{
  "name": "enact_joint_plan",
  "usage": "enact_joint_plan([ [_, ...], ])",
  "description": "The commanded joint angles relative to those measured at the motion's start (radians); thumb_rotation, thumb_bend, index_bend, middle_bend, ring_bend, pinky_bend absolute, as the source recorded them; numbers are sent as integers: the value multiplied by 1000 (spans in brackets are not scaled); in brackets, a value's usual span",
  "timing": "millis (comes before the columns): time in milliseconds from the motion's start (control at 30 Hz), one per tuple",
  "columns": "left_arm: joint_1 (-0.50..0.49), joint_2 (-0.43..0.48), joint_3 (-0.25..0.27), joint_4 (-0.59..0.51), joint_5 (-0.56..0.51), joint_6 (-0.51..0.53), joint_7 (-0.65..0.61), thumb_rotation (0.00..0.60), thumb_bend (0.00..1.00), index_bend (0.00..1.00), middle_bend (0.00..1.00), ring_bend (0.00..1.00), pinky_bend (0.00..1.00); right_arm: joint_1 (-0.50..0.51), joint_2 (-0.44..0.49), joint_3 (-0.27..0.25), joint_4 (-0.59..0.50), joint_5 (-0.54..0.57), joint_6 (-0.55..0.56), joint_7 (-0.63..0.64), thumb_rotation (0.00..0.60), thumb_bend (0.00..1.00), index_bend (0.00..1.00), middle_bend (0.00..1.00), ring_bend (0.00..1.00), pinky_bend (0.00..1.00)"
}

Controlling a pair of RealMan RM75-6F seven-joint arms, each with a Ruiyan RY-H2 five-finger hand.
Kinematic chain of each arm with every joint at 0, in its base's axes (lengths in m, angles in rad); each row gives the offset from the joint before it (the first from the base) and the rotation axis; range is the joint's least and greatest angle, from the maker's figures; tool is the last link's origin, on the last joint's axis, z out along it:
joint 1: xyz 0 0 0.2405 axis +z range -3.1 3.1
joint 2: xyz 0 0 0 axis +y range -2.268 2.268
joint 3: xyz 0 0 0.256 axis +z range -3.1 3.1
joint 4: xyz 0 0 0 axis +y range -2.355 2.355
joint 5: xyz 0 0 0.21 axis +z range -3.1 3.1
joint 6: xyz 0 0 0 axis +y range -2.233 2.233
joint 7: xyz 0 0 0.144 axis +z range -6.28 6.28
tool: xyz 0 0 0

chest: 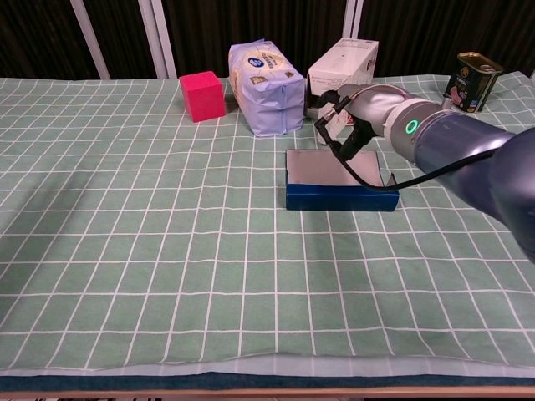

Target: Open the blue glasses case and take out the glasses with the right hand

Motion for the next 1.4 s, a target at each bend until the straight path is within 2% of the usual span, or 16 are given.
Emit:
enact_joint_plan([
  [33, 0, 0, 1, -1, 3, 2, 1, 600, 0, 0, 0, 0, 0, -55, 70, -42, -156, -32, 60, 12, 600, 553, 90, 121, 162, 338],
  [100, 1, 0, 2, -1, 5, 3, 3, 600, 0, 0, 0, 0, 0, -72, 83, -57, -202, -52, 77, 25, 600, 549, 90, 240, 281, 436],
  [167, 2, -1, 3, -1, 7, 5, 3, 600, 0, 0, 0, 0, 0, -87, 95, -77, -240, -69, 91, 33, 600, 547, 90, 410, 469, 591],
  [233, 3, -1, 3, -1, 9, 8, 3, 600, 0, 0, 0, 0, 0, -94, 100, -94, -257, -78, 98, 32, 600, 546, 90, 527, 599, 705],
  [433, 5, 2, 2, -2, 11, 13, -2, 600, 0, 0, 0, 0, 0, -95, 86, -111, -256, -16, 89, 19, 600, 544, 90, 725, 798, 891],
  [733, 2, 3, 1, 0, 9, 5, -9, 600, 0, 0, 0, 0, 0, -62, 29, -124, -211, 84, 60, -27, 600, 544, 134, 835, 899, 987],
  [1033, 0, 5, -1, 0, 4, -2, -15, 600, 0, 0, 0, 0, 0, -44, -13, -125, -167, 106, 46, -24, 600, 544, 152, 835, 898, 987],
  [1200, -2, 3, 0, 0, 3, -6, -14, 600, 0, 0, 0, 0, 0, -45, -16, -140, -182, 98, 48, -24, 600, 544, 178, 835, 898, 987],
  [1400, -1, 4, 1, -3, 1, -6, -13, 600, 0, 0, 0, 0, 0, -50, -12, -165, -226, 75, 51, -22, 600, 544, 258, 835, 899, 987],
])
